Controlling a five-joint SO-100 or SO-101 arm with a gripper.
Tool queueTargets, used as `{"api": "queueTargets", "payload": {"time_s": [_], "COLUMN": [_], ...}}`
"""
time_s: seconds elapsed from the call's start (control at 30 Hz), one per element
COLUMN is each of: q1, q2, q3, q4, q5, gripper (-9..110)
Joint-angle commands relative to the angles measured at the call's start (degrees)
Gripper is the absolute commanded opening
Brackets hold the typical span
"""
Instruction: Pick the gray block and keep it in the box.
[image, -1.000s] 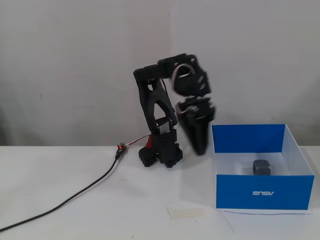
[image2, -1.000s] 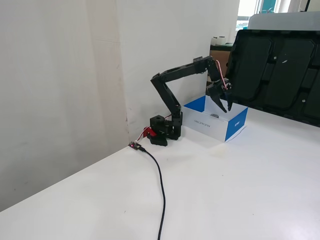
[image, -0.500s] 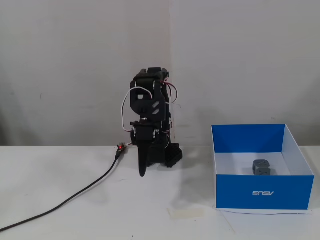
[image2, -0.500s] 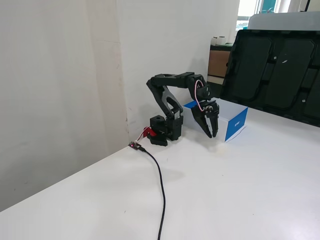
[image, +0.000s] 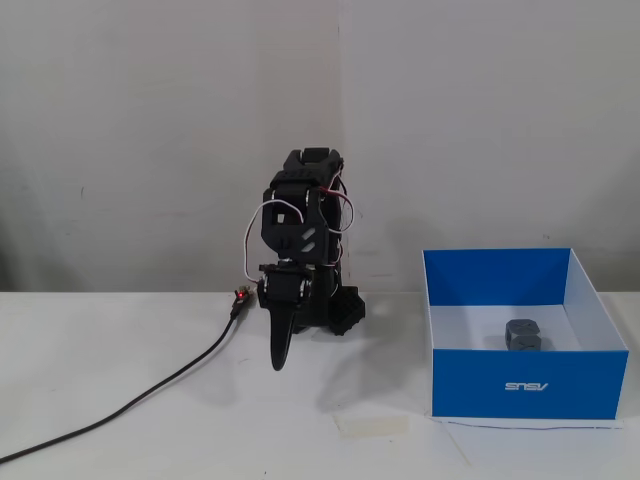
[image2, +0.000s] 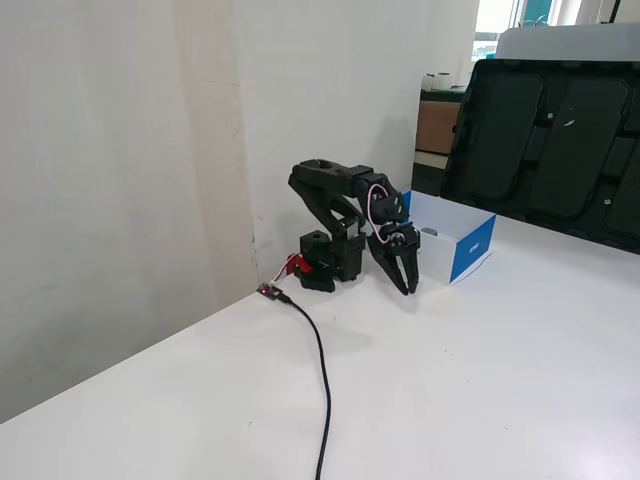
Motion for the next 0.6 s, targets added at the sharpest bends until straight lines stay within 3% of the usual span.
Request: {"api": "queueTargets", "payload": {"time_s": [0.0, 0.57], "q1": [0.35, 1.05], "q2": [4.57, 29.00], "q3": [1.76, 17.23], "q4": [-2.46, 0.35], "q5": [0.53, -0.26], "gripper": [0, 0]}}
